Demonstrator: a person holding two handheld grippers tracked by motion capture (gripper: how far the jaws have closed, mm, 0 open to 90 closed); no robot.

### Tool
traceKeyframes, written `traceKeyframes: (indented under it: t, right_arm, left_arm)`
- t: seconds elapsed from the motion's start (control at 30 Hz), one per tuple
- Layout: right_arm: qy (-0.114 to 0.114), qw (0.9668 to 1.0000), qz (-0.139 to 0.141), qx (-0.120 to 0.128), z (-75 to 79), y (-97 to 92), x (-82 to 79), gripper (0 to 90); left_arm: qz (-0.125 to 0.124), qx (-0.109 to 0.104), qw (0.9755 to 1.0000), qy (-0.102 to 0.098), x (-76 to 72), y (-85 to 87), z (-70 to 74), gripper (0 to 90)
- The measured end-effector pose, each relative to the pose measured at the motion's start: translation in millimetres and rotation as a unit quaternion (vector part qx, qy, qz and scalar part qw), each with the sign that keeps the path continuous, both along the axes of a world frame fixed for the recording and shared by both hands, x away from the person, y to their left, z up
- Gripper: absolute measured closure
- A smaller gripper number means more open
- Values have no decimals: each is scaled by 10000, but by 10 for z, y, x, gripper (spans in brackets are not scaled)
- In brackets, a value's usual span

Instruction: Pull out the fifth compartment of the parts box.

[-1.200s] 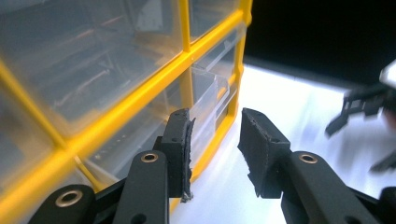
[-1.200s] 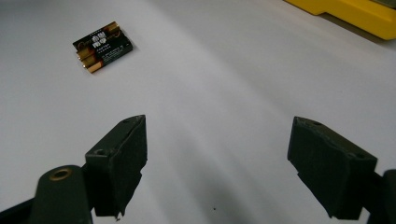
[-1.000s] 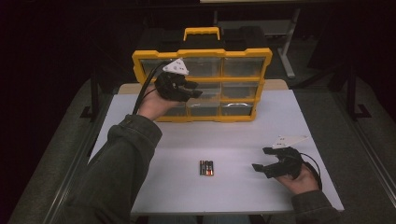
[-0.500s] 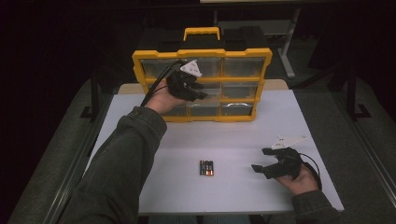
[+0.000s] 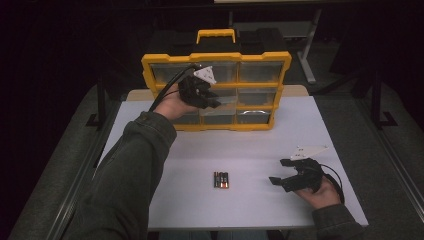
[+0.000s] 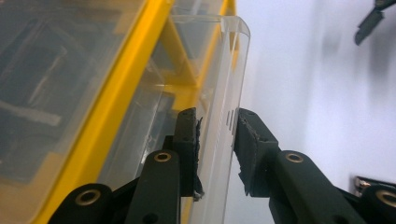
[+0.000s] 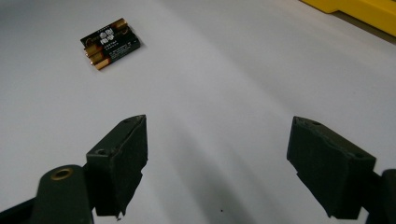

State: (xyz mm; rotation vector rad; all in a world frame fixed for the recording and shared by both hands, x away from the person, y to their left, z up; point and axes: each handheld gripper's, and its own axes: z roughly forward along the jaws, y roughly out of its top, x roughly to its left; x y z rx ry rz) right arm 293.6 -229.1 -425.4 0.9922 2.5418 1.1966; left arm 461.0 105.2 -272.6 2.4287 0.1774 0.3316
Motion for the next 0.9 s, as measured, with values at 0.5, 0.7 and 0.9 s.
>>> traceKeyframes:
  t: [0.5, 0.7, 0.9]
  right_arm:
    - [-5, 10000, 36, -13, -3, 5, -5, 193]
    - [22, 10000, 33, -9, -3, 9, -5, 193]
    - [55, 10000, 22, 0, -3, 16, -6, 193]
  left_arm:
    - [-335, -101, 9991, 252, -136, 64, -3, 734]
    - [-400, -114, 9988, 245, -176, 79, -7, 736]
    - [-512, -86, 9982, 307, -218, 82, -2, 743]
